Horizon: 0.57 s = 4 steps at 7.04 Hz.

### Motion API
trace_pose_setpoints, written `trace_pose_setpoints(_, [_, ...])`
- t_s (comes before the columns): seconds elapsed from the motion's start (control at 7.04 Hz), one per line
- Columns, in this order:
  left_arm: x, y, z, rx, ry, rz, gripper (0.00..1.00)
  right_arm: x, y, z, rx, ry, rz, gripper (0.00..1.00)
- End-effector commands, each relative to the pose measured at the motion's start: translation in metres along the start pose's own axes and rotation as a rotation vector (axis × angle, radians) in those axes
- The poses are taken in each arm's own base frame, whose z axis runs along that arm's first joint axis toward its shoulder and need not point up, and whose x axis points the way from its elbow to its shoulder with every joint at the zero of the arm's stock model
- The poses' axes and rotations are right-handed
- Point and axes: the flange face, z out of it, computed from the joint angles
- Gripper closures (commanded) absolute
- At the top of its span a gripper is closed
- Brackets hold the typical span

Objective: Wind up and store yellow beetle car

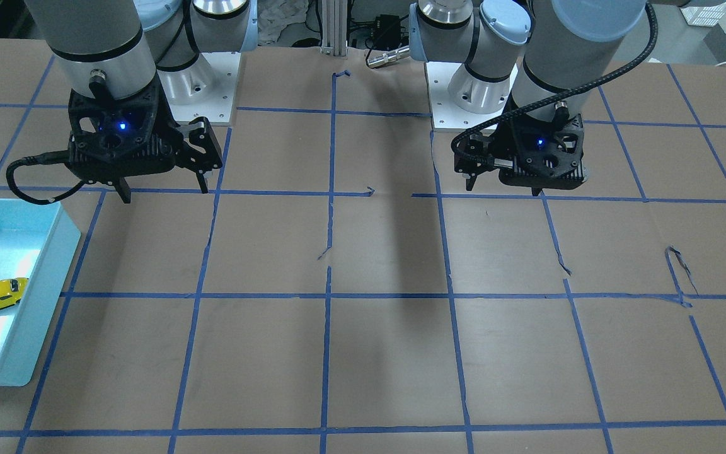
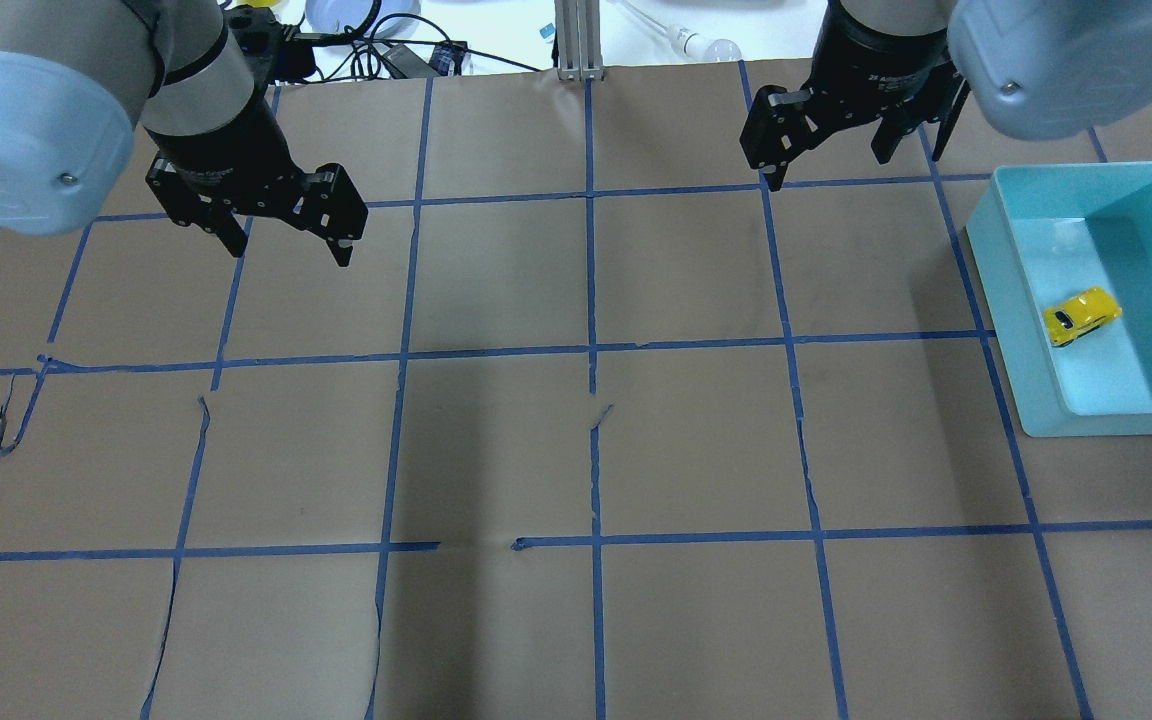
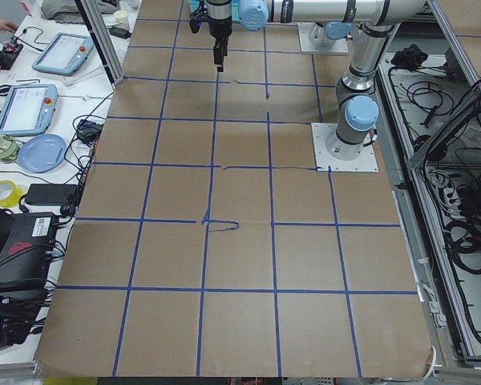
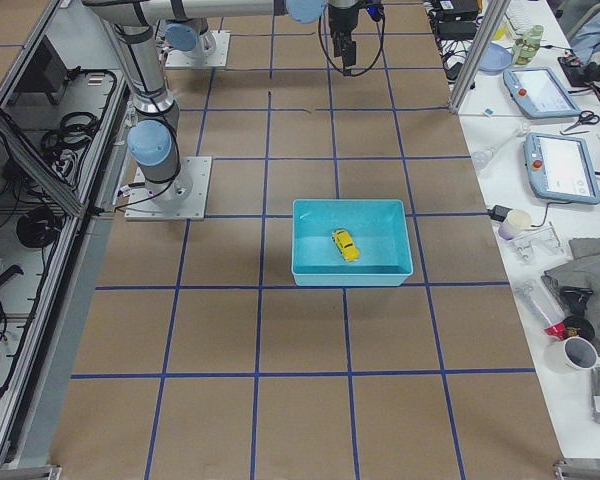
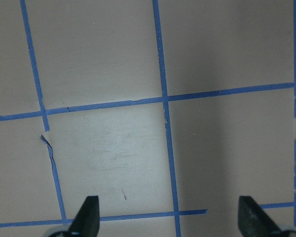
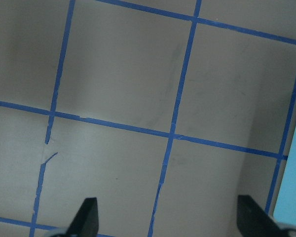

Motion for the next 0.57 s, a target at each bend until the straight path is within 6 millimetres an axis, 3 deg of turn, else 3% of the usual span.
trace_pose_setpoints(0.0, [0.0,0.0001,0.0006,-0.001,0.0,0.0,0.0,-0.0053,-0.0021,-0.0019,0.009,-0.036,0.117,0.0])
trace_pose_setpoints(0.43, [0.0002,0.0003,0.0013,-0.003,0.002,-0.004,0.0,-0.0051,-0.0025,0.0,0.009,-0.033,0.144,0.0])
